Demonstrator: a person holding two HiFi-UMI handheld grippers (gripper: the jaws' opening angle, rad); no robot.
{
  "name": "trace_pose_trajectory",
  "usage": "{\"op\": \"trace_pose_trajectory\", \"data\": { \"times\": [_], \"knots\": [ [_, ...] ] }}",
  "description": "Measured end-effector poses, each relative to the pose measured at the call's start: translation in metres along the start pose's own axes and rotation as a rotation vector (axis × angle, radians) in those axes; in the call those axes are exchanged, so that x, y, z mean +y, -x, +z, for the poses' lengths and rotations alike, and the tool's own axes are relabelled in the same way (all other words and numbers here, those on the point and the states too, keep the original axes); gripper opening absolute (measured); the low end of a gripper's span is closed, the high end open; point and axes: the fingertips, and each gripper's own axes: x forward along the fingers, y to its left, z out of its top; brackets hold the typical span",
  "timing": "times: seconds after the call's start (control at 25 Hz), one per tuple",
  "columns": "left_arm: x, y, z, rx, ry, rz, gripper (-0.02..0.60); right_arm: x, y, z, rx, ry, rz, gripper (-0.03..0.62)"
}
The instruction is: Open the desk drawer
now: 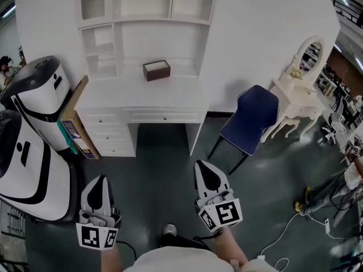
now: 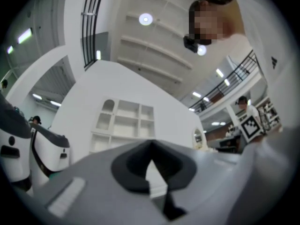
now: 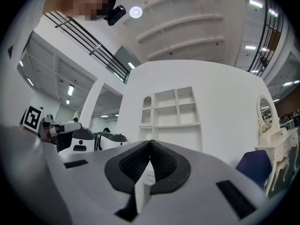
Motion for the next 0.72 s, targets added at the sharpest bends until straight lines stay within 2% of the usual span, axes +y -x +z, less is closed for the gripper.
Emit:
{"op": "trace_pose_trajectory", "data": {
  "times": [0.24, 0.48, 0.72],
  "knots": [
    [-0.014, -0.056, -0.023, -0.001, 0.014, -0.075, 0.006, -0.042, -0.024, -0.02, 0.03, -0.017, -0.045, 0.002],
    [0.008, -0.076, -0.046, 0.056, 0.046, -0.039, 0.006, -0.049, -0.051, -0.039, 0.063, -0.04, -0.037, 0.002],
    [0.019, -0.108, -0.071, 0.079, 0.062, -0.089, 0.006, -0.058, -0.079, -0.057, 0.087, -0.054, -0.07, 0.002]
  ]
}}
